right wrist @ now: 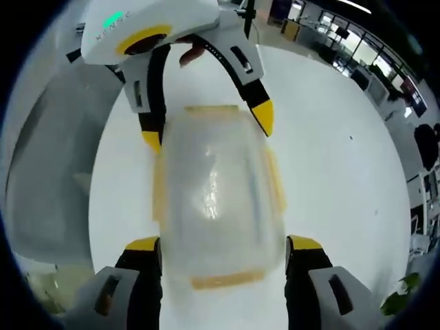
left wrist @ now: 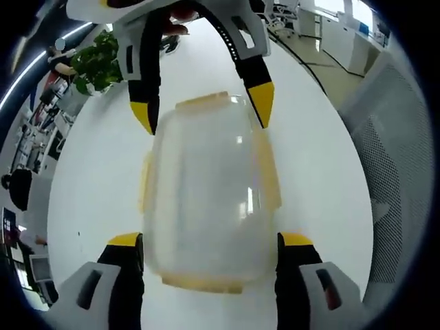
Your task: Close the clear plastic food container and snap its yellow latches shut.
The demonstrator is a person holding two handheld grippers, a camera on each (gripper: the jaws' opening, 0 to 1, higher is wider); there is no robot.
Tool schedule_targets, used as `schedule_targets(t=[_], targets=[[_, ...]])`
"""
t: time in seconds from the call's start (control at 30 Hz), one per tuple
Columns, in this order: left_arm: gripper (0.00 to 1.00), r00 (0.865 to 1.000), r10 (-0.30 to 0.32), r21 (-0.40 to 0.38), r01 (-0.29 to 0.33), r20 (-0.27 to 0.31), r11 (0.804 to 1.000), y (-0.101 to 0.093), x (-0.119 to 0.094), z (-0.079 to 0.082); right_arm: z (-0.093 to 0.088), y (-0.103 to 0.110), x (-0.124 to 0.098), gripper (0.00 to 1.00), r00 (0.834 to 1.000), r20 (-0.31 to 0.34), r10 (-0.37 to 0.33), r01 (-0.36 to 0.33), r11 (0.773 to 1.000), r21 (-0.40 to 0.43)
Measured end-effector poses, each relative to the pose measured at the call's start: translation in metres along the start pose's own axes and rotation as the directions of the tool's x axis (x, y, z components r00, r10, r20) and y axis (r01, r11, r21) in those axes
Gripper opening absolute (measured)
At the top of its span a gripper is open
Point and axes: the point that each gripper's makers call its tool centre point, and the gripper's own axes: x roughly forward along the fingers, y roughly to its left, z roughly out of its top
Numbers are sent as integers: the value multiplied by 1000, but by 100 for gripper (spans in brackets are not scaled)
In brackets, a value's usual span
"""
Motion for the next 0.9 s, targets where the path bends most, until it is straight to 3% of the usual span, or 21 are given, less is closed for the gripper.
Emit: schedule_targets(t=[0.9], targets=[[78, 1000, -8, 6, 8, 23, 1000, -15, -14, -20, 23, 20, 8, 73, 1000, -2, 12, -12, 1000, 12]])
